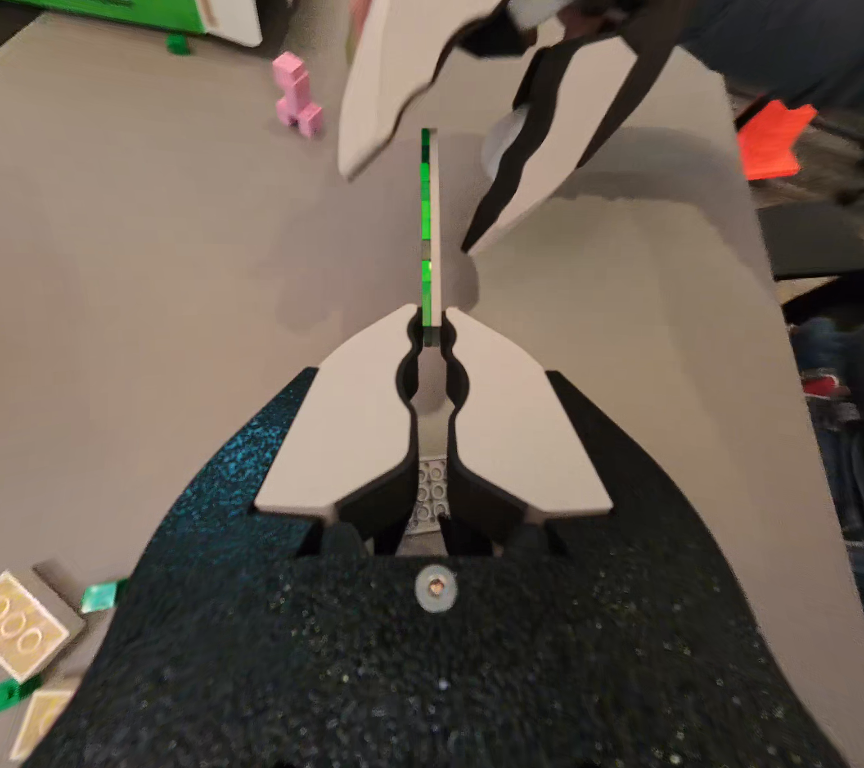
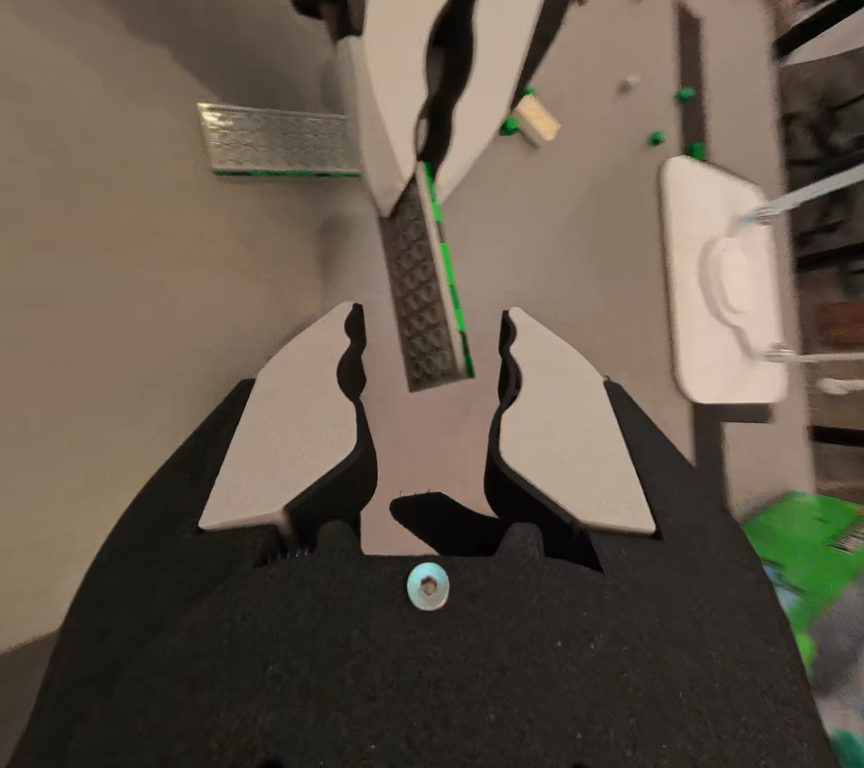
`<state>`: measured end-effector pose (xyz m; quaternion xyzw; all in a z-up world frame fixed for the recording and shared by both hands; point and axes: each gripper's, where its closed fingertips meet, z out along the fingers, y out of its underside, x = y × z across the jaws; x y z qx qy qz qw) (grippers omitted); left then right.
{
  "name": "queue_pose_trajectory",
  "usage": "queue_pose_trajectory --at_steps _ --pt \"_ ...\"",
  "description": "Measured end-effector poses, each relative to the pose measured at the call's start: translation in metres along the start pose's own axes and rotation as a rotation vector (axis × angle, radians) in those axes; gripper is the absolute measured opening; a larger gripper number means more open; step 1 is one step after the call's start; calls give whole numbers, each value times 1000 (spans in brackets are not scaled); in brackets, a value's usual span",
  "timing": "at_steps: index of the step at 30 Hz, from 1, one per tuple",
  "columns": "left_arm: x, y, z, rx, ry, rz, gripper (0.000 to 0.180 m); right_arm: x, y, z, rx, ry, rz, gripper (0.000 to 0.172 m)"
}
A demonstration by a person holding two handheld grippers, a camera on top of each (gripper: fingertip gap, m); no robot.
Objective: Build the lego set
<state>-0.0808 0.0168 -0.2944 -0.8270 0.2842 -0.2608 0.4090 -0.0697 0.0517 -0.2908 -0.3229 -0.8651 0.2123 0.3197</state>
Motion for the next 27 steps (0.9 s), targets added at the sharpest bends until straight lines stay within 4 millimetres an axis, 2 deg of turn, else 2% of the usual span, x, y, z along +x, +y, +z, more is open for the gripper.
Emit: queue_pose_trajectory --at_steps 1,3,5,7,10,14,16,18,20,22,24,26,27 --pt "1 -1 -1 7 9 22 6 -6 1 3 -28 -60 30 48" --pt "5 2 -2 -14 26 62 6 -13 1 4 -50 -161 63 22" --pt "6 0 -3 15 7 84 9 -20 1 5 -57 -283 124 7" --pt "4 3 -7 5 -25 52 34 -25 1 7 -68 -412 238 6" --pt "-2 10 -26 1 -148 60 33 -41 2 5 -136 -690 454 6" --pt "12 24 -42 -36 -169 76 31 -58 9 4 -299 -954 619 7" --pt "19 33 -43 -74 -167 84 31 -59 18 11 -402 -972 635 8" --pt "26 39 -40 -103 -144 74 35 -60 20 15 -470 -982 640 28" --pt "30 44 -38 -116 -138 65 39 -59 22 18 -543 -957 651 37" --pt "27 49 -38 -136 -169 40 45 -54 27 18 -577 -892 622 44" --pt "28 61 -41 -177 -200 -1 42 -44 40 14 -609 -765 554 48" --pt "30 75 -46 -220 -243 7 32 -31 43 16 -506 -613 440 42" --pt "30 82 -49 -234 -264 19 24 -20 44 21 -436 -492 372 24"
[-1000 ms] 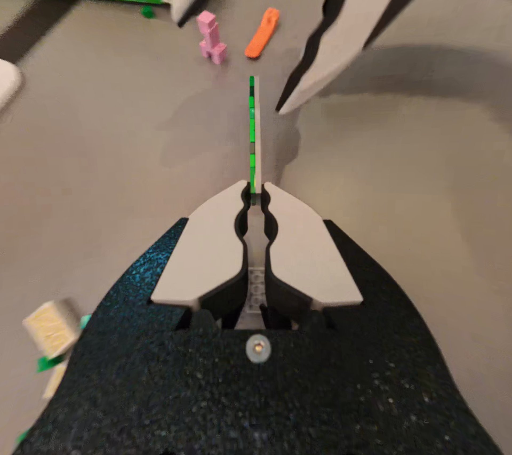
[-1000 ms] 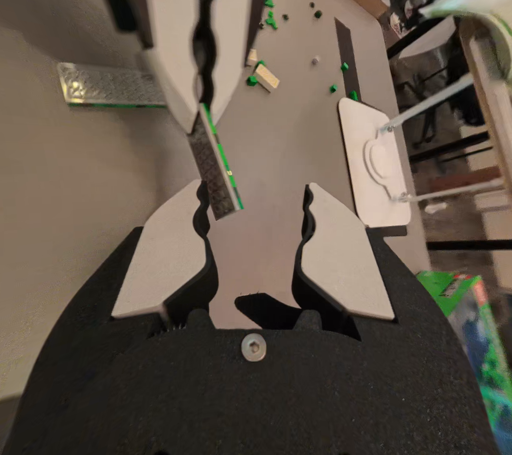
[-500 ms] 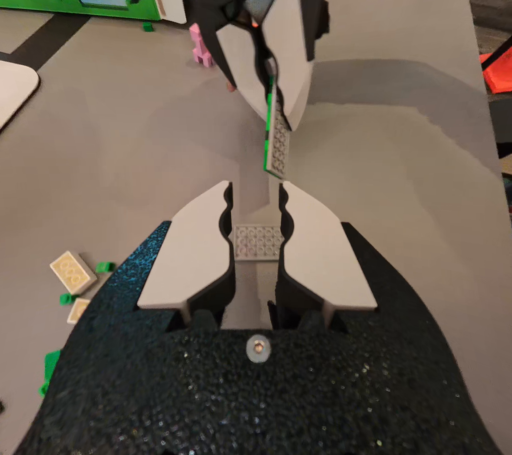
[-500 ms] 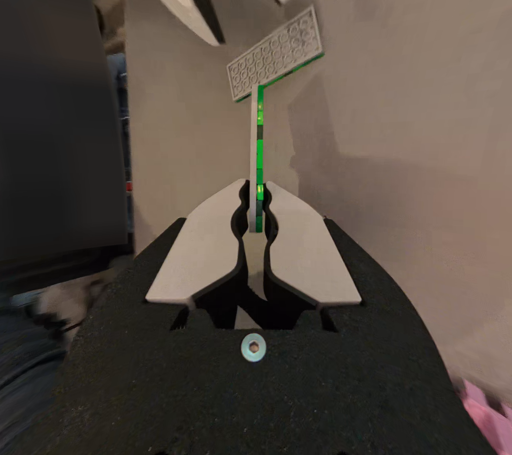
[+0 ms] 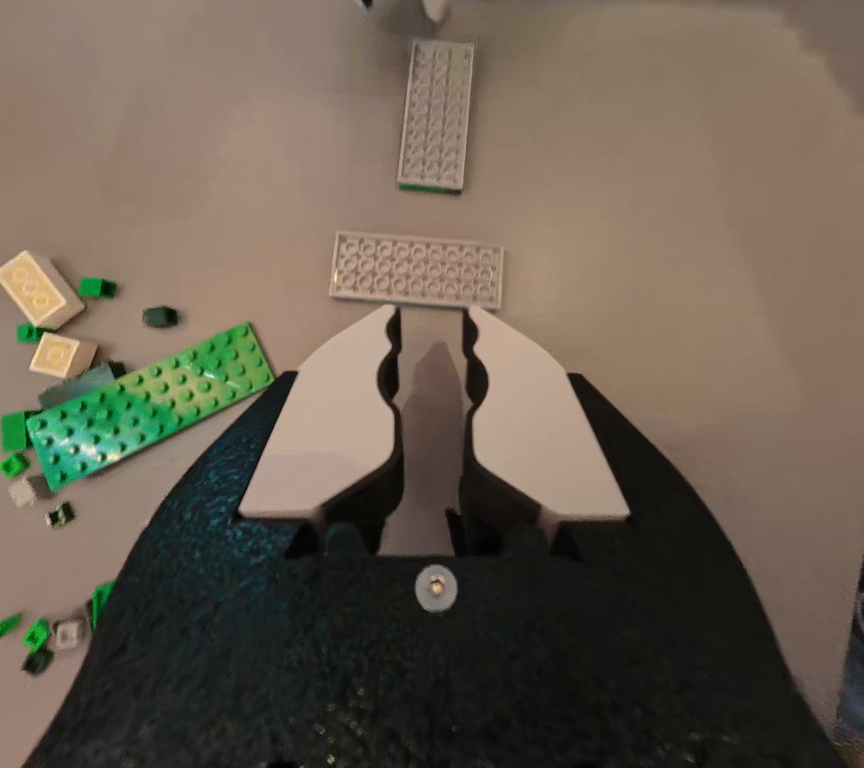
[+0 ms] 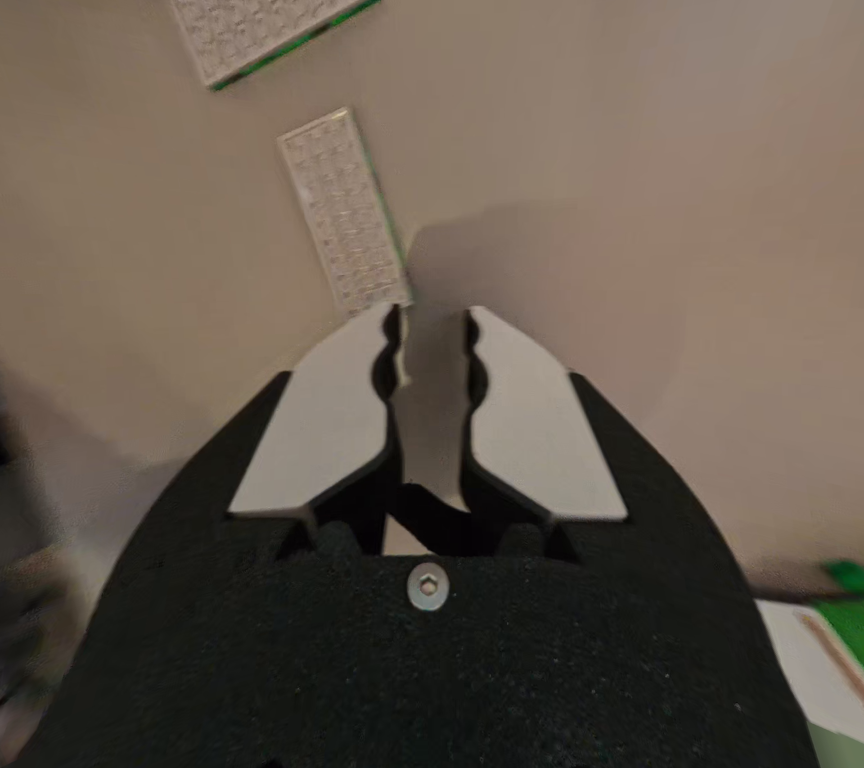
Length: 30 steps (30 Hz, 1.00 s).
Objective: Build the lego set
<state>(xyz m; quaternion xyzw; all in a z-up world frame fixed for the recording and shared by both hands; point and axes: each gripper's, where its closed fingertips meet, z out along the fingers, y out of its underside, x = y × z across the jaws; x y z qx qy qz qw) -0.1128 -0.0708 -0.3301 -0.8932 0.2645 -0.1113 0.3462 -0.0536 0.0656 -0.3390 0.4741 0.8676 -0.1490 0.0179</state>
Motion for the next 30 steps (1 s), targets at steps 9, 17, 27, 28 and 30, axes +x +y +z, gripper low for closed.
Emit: queue_pose_trajectory --at_steps 9,17,27,28,30 --pt "-4 13 8 -21 -54 -30 0 12 -6 18 160 326 -193 0" --pt "-4 16 14 -61 -67 -38 0 -37 -10 27 174 145 -162 0" --pt "5 -13 19 25 -16 128 0 -76 -33 22 334 126 -471 15" --pt "4 -13 22 8 -14 130 0 -76 -31 28 300 118 -475 15" --pt "2 -12 28 -29 -5 130 0 -78 -32 31 296 90 -464 11"
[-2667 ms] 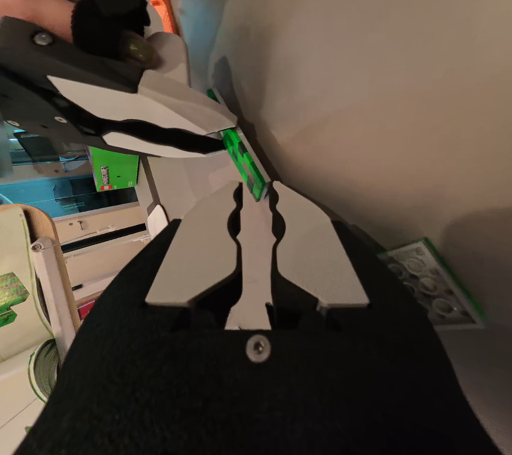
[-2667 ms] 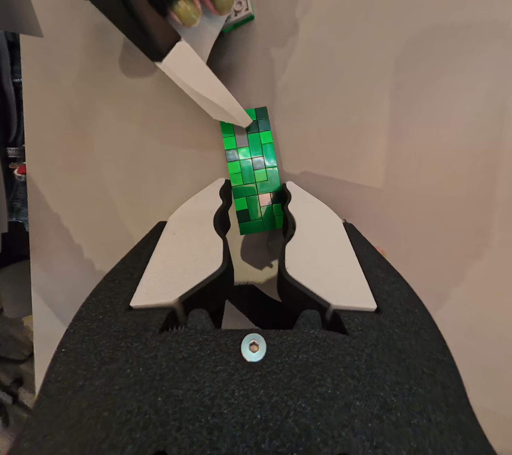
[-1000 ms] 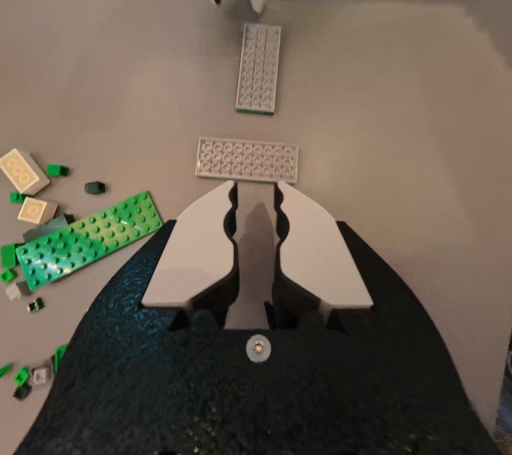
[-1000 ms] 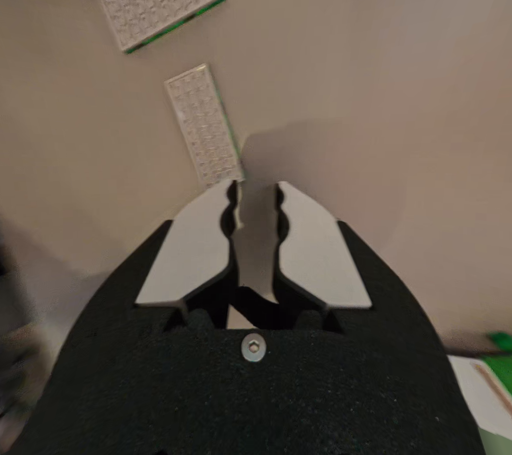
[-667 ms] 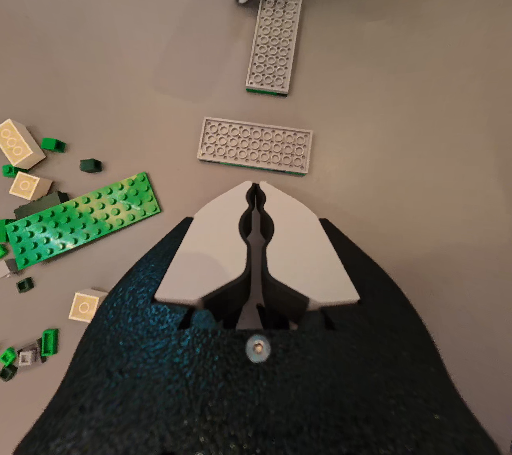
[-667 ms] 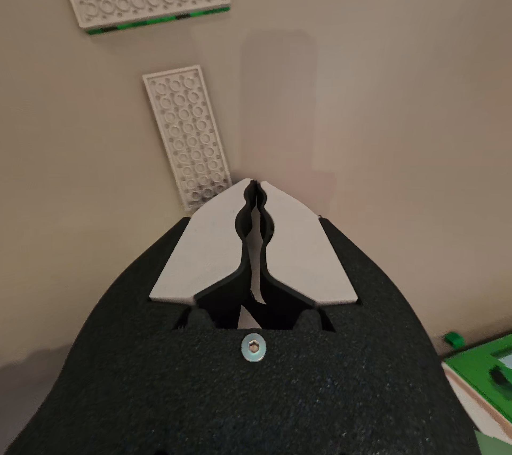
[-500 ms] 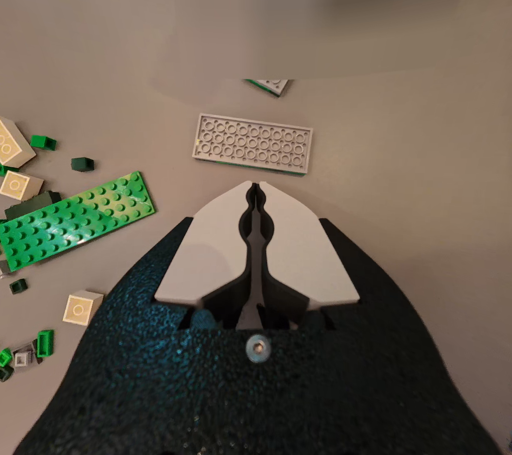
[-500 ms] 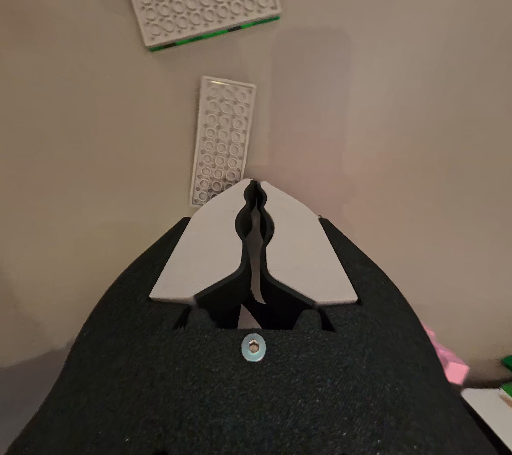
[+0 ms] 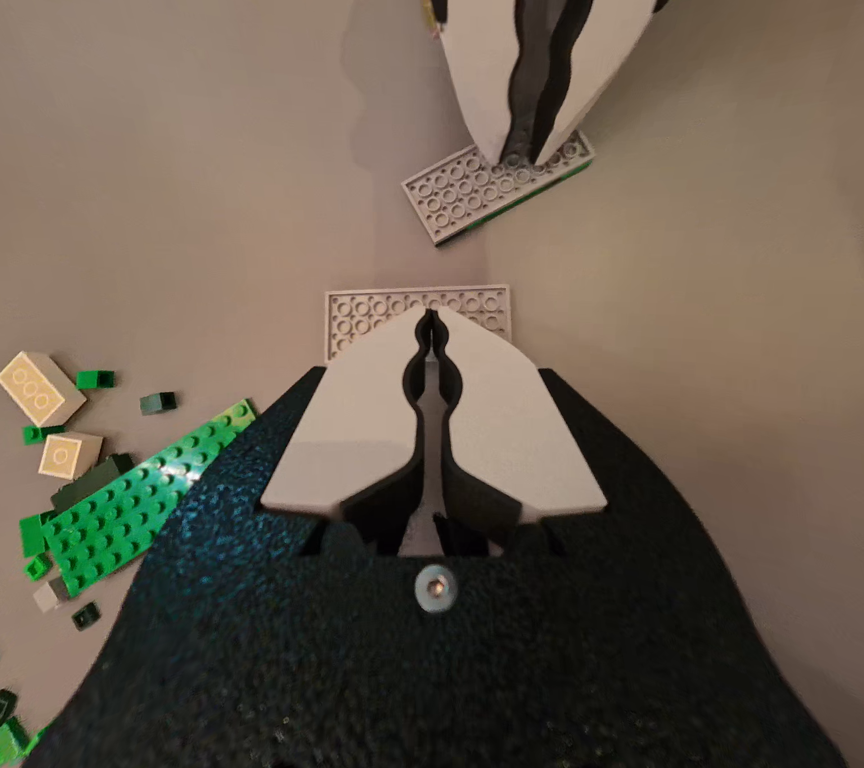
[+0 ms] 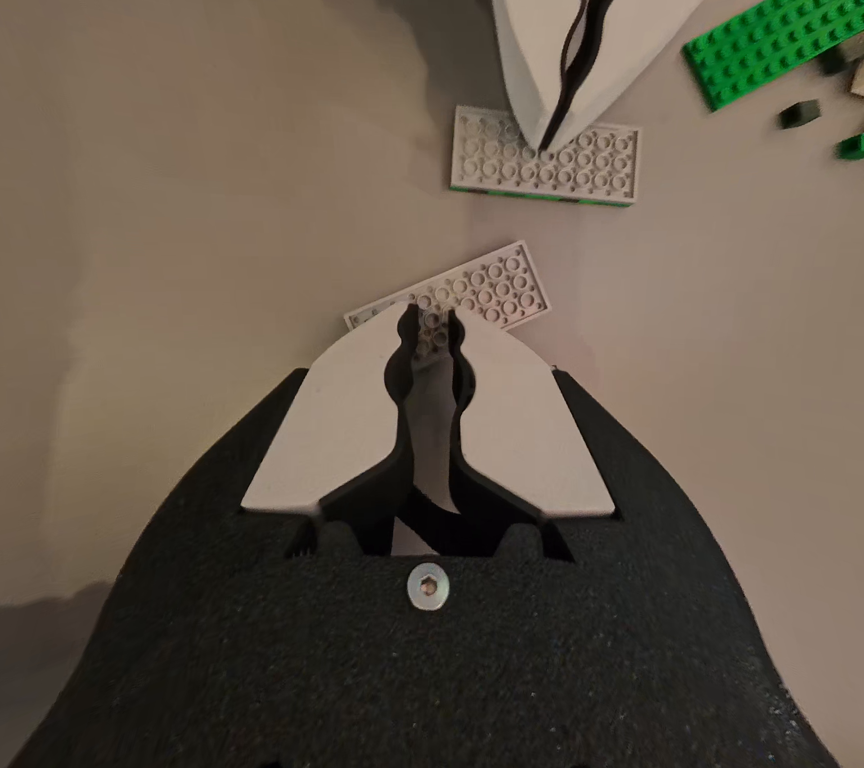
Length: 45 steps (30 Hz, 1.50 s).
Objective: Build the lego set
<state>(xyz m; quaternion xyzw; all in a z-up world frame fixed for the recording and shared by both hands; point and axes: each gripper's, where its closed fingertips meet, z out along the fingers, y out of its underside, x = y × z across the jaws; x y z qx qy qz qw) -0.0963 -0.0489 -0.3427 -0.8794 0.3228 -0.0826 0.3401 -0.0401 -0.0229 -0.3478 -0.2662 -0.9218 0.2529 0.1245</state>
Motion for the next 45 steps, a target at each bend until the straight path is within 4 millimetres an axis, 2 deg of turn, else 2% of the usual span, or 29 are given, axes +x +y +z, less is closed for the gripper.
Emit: queue_pose_trajectory --at_steps 4,9,17,23,25,27,31,35,40,45 --pt "-1 4 7 -40 39 -31 0 9 1 4 -1 20 63 0" --pt "6 8 6 -56 61 -91 0 19 -2 7 -2 97 121 0" --pt "20 9 3 -77 -36 -216 0 36 -9 13 -14 142 202 0" --pt "22 5 5 25 -139 -467 0 39 -14 17 -64 204 187 0" --pt "23 5 2 71 -176 -463 0 42 -17 11 -51 260 164 0" --pt "19 9 -10 98 -219 -445 0 39 -20 4 -15 268 207 0" --pt "28 19 -24 66 -84 -403 0 39 -5 -9 -84 375 332 0" --pt "23 35 -17 -68 -39 -346 0 43 12 -2 -151 357 473 0" --pt "28 26 -4 -91 49 -372 0 50 11 8 -172 269 563 0" --pt "37 10 8 -51 81 -417 0 58 0 17 -171 224 470 0"
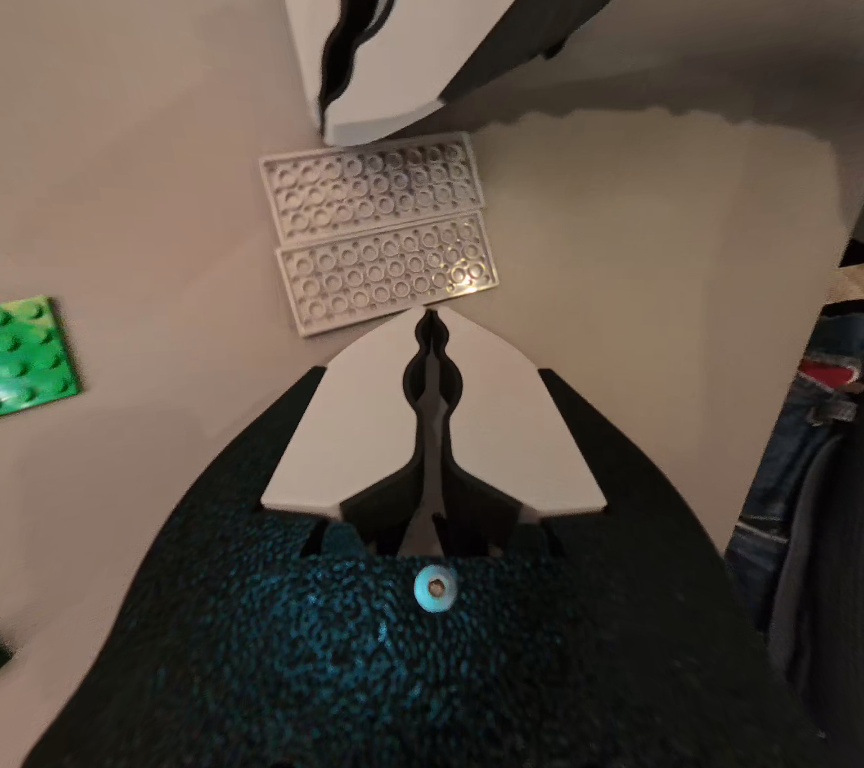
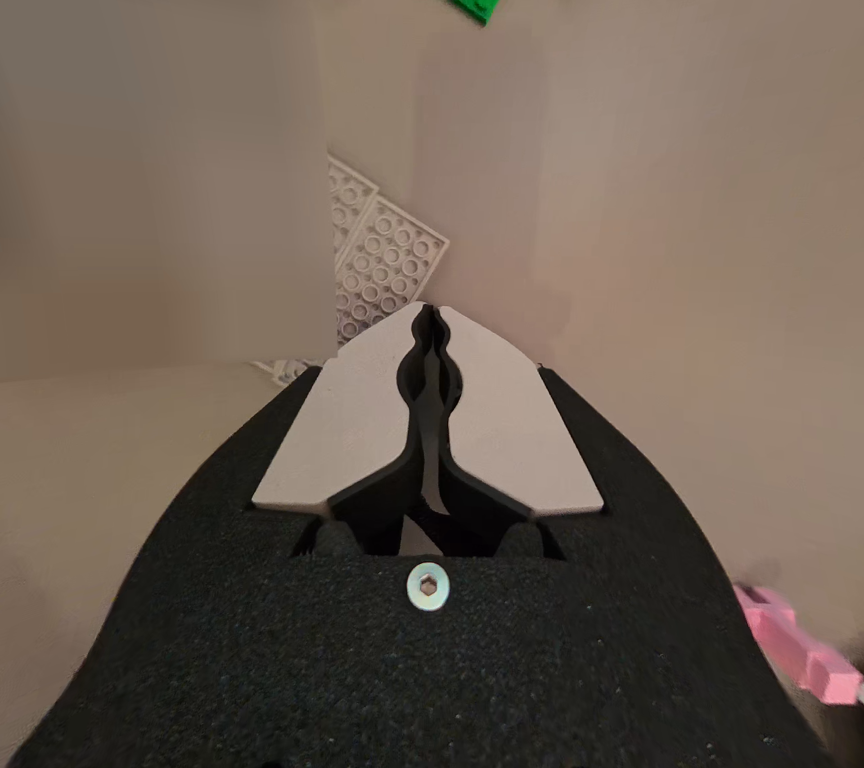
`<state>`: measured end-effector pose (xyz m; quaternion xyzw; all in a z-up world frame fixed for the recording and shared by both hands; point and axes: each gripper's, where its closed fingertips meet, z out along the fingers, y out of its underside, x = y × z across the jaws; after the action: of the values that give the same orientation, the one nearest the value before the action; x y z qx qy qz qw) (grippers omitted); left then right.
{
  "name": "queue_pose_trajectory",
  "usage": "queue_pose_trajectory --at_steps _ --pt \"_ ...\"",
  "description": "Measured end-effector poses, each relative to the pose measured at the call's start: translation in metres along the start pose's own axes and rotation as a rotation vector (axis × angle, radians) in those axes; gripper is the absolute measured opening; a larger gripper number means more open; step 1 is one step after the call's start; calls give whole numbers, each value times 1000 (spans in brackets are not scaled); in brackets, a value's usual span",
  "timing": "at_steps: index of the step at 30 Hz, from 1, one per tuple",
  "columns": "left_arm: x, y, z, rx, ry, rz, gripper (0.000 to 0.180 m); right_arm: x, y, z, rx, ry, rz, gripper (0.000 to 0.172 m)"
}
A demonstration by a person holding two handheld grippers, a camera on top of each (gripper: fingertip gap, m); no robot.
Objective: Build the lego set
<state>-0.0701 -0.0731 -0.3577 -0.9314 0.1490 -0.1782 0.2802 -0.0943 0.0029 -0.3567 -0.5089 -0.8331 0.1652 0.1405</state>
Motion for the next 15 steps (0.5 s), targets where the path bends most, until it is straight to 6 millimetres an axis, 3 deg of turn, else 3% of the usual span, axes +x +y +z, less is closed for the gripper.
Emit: queue_pose_trajectory --at_steps 3,6,9,11,15 --pt "12 -5 8 25 22 -11 0 6 -1 -4 14 35 8 0" --pt "19 -1 0 33 9 36 0 7 6 -20 77 94 89 0" --pt "-8 -10 -24 137 -107 15 0 1 34 -33 49 178 199 0" --pt "-34 -16 -36 175 -200 12 0 -20 41 -34 78 111 260 0" --pt "-53 -12 -22 69 -181 14 0 -48 41 -26 122 40 302 0"
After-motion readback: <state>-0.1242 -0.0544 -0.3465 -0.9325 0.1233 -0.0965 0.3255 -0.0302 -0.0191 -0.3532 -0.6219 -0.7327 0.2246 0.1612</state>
